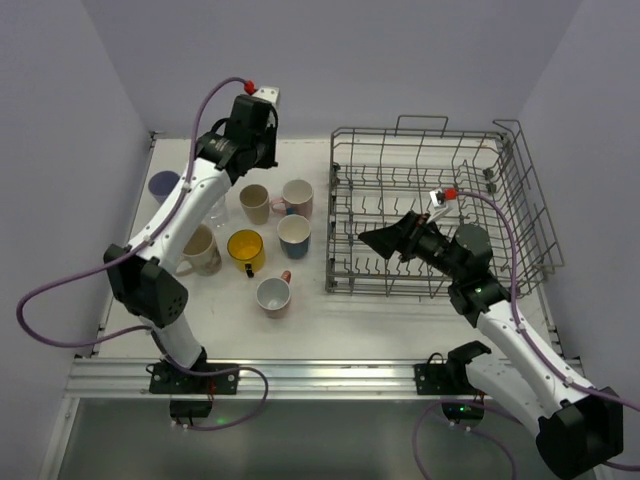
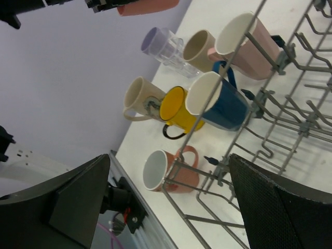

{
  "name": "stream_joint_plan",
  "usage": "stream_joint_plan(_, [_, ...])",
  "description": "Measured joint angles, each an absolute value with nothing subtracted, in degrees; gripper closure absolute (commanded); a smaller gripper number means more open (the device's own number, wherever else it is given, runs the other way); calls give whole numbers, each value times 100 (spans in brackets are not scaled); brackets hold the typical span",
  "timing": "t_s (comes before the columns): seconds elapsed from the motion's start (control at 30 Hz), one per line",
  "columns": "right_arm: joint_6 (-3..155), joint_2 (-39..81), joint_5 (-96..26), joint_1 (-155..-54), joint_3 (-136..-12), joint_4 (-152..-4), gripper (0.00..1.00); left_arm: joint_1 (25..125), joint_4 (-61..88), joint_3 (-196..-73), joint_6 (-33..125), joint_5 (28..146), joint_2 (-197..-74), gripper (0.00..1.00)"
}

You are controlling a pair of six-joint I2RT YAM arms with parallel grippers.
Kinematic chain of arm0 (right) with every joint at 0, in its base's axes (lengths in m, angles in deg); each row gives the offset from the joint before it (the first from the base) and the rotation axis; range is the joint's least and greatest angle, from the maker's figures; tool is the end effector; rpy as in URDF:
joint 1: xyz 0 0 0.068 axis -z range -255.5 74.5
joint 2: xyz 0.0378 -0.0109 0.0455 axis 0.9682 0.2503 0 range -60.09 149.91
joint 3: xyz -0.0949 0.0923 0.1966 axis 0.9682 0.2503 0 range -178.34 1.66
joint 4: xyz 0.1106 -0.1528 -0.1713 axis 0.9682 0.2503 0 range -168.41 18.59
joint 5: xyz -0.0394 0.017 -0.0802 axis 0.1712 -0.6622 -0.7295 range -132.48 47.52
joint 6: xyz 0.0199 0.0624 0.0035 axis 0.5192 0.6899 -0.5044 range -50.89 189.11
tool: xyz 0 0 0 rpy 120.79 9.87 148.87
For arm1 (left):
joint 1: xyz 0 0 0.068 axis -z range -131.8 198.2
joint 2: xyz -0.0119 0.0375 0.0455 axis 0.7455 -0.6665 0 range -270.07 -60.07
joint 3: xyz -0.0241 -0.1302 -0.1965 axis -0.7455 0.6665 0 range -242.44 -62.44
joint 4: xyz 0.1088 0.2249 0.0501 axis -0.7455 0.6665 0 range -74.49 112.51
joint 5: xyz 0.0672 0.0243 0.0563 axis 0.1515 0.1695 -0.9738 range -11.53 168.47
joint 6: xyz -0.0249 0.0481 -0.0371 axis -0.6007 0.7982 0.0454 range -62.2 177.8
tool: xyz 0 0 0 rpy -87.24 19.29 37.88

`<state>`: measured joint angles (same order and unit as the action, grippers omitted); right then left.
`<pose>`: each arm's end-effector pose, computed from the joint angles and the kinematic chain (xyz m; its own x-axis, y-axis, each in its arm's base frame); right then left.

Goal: Unload the cups from the dish rack

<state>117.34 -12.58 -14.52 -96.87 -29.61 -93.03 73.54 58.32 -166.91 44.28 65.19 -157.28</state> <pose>0.2068 0.1070 0.2684 -0.5832 0.4793 -0.6559 -0.4855 0.4418 0.7544 0.3467 -0.1511 0.3557 -0.5688 0.0175 -0.8223 0.1179 0.9912 -0.0604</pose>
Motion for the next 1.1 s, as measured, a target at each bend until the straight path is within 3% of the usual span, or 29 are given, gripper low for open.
stream_joint_plan(0.23, [11284, -1121, -1574, -9687, -2961, -8811, 1, 7291, 6710, -17141, 4654, 6644, -16729, 100])
stream_joint_plan(1.1, [11017, -1016, -1644, -9687, -2961, -8527, 1, 7096, 6944, -16689, 4715, 6775, -16915, 93])
